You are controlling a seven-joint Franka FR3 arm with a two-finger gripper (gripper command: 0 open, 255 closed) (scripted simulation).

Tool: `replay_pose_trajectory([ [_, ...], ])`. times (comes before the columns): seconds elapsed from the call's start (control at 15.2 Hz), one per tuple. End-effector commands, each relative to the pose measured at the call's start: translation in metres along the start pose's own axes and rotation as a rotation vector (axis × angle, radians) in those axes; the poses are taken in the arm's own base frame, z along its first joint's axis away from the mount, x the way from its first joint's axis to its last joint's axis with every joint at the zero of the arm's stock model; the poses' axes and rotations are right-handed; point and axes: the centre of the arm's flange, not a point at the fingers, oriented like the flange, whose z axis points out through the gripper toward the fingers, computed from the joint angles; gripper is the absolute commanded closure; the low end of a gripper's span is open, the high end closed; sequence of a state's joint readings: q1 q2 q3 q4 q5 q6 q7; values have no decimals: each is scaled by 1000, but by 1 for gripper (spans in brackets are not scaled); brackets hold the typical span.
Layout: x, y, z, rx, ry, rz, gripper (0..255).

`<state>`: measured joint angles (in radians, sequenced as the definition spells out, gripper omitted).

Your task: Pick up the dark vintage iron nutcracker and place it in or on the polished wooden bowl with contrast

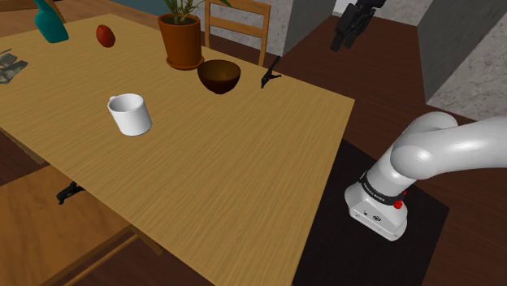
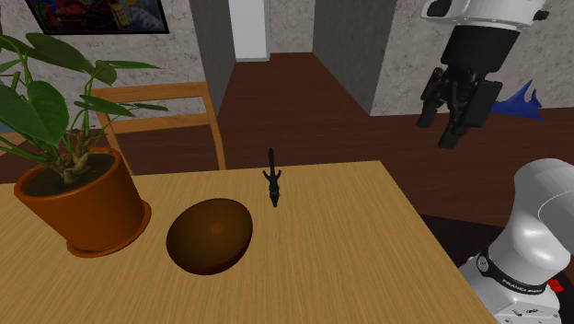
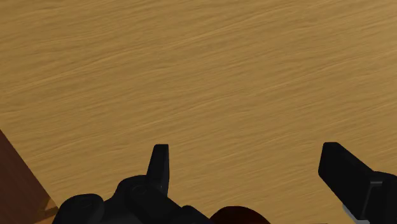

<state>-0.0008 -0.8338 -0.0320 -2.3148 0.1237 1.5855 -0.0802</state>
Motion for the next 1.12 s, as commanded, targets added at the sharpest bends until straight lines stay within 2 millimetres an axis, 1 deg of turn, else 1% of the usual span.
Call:
replay_pose_trajectory([
  [0.0, 0, 0, 0, 0, 0, 0, 0],
  [0.26, 38, -16, 33, -45, 18, 160, 0],
  [0.53, 78, -25, 66, -89, 36, 321, 0],
  [0.79, 120, -26, 99, -134, 53, 481, 0],
  [1.06, 162, -18, 131, -178, 71, 641, 0],
])
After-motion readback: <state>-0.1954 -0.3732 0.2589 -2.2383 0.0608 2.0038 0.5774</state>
